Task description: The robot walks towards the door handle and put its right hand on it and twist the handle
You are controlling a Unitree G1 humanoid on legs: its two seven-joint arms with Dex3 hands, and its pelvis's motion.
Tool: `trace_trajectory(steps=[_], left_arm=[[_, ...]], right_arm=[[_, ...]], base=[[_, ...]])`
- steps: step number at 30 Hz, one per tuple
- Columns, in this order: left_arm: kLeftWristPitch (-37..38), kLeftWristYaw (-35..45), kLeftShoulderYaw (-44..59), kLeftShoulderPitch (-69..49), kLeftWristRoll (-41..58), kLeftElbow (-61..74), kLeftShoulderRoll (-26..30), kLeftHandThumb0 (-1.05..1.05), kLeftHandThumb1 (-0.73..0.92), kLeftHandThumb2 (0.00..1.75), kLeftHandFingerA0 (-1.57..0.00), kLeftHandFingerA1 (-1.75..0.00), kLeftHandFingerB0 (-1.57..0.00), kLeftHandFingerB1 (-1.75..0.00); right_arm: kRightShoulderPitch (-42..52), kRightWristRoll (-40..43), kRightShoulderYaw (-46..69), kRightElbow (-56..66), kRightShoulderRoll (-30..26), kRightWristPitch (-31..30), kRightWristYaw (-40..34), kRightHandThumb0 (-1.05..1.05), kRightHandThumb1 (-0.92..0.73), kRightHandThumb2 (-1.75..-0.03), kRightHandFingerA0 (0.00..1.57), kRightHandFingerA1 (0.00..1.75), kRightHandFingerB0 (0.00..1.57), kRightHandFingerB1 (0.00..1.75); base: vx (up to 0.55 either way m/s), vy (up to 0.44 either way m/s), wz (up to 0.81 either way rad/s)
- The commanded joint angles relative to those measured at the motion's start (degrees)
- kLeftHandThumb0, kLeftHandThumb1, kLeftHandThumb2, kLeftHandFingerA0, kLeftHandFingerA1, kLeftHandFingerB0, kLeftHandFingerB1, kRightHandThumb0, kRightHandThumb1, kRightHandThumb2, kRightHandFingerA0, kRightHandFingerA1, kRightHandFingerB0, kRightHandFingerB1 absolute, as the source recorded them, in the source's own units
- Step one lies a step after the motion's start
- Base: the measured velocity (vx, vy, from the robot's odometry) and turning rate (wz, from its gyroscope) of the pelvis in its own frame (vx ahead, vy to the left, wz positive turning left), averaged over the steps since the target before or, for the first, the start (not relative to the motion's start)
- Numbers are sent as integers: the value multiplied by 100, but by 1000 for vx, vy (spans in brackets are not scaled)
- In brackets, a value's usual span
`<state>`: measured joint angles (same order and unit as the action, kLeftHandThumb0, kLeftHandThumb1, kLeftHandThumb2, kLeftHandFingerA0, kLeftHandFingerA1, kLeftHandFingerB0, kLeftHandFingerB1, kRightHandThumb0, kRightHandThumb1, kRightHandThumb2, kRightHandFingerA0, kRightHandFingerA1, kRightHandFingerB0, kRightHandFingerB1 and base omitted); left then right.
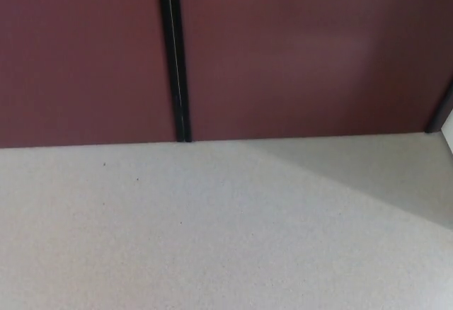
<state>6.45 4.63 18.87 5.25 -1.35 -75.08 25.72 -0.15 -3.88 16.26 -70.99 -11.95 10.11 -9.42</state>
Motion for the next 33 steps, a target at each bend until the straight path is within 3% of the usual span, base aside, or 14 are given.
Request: trace_trajectory(steps=[1,16,17,18,24,33], left_arm=[[111,93,-7,-24,90,-67,56,-18,59,58,-65,-55,-57,-44],[175,122,-173,-46,58,-93,108,-20,59,58,-74,-63,-58,-45],[203,122,-183,-78,53,-86,106,-28,51,75,-71,-69,-54,-54],[209,118,-188,-90,51,-85,108,-19,59,57,-75,-64,-58,-45],[199,127,-205,-66,54,-93,111,-19,59,57,-76,-65,-59,-45],[172,192,-297,-137,27,-120,159,-20,59,57,-77,-65,-60,-45]], right_arm=[[27,124,-6,-129,12,231,-138,12,-60,-57,71,57,41,41],[4,149,-141,-201,7,236,-180,13,-60,-58,70,57,41,41],[-171,118,-141,-406,104,87,-214,-24,-57,-57,84,66,46,40],[-243,103,-143,-503,147,34,-229,-24,-58,-57,86,71,46,40],[-250,47,-229,-564,139,88,-227,-24,-57,-57,85,73,46,40],[-116,5,-363,-596,154,98,-246,-26,-56,-57,83,63,48,40]], base=[[0,0,0],[73,39,-6],[332,178,0],[312,185,47],[122,85,-3],[246,37,-5]])
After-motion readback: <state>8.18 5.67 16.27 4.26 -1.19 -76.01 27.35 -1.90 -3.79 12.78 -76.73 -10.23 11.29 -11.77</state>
